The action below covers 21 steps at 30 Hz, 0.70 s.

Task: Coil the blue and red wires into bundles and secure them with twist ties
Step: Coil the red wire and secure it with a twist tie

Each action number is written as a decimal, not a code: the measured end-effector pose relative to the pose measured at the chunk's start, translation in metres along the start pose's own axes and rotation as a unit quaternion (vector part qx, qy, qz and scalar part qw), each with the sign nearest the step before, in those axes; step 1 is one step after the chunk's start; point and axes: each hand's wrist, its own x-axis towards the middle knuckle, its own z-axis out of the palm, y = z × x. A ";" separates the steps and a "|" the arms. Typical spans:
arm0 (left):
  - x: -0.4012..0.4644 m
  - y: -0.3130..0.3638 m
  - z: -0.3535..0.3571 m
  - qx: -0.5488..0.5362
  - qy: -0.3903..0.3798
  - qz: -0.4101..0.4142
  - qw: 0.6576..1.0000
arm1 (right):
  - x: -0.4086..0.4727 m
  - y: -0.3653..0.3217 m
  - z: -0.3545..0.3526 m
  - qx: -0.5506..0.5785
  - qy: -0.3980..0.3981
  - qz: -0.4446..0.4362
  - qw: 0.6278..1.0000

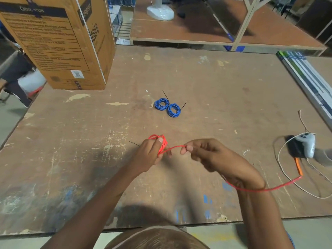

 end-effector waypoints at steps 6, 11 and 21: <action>-0.016 0.030 -0.010 -0.281 -0.132 0.075 0.948 | 0.051 0.015 -0.020 -0.198 0.152 -0.159 0.955; -0.008 0.039 -0.016 -0.506 -0.115 0.072 0.852 | 0.068 0.052 0.025 -0.196 0.140 -0.216 0.946; 0.018 0.043 0.000 -0.651 0.168 -0.019 0.740 | 0.057 0.065 0.099 -0.341 0.147 -0.081 0.925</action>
